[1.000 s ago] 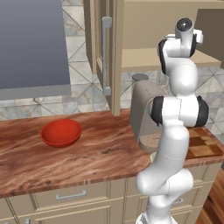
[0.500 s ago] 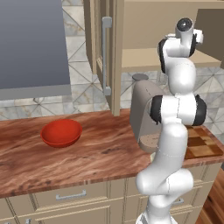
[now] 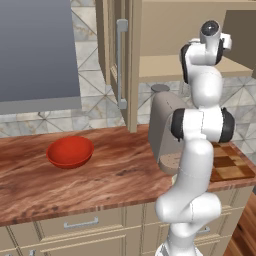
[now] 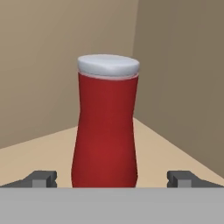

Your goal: Open the cabinet. Place the bowl and condiment on the counter. Then place the lime and garlic on the cutting board.

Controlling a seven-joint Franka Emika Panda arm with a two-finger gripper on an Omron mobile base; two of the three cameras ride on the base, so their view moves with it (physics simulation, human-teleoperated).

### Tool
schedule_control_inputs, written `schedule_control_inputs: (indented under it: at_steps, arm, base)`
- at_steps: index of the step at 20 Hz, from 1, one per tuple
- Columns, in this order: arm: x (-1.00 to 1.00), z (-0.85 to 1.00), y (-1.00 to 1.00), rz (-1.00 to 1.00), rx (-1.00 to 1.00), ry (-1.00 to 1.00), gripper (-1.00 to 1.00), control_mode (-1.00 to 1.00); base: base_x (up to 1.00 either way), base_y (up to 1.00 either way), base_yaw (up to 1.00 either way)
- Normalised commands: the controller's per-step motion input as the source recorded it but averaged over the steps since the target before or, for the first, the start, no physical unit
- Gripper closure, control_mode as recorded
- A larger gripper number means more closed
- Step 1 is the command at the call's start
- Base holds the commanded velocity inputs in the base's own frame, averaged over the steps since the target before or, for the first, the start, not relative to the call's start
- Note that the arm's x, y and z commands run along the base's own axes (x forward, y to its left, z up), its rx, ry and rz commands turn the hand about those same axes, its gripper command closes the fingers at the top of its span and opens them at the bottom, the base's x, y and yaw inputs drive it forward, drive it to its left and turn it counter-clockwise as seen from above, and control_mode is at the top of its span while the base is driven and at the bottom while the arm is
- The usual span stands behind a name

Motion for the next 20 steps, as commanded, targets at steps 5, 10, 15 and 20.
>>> schedule_control_inputs:
  at_steps: [5,10,15,20]
  arm:
    - [0.10,-0.01,-0.03,0.00,0.00,0.00,-1.00,-1.00]
    - [0.13,-0.01,-0.06,0.00,0.00,0.00,-1.00,-1.00]
    - [0.13,-0.01,-0.07,0.00,0.00,0.00,-1.00,-1.00]
    - [0.04,0.00,-0.03,0.00,0.00,0.00,1.00,-1.00]
  base:
    - [0.00,0.00,0.00]
    - [0.00,0.00,0.00]
    - [0.00,0.00,0.00]
    - [0.00,0.00,0.00]
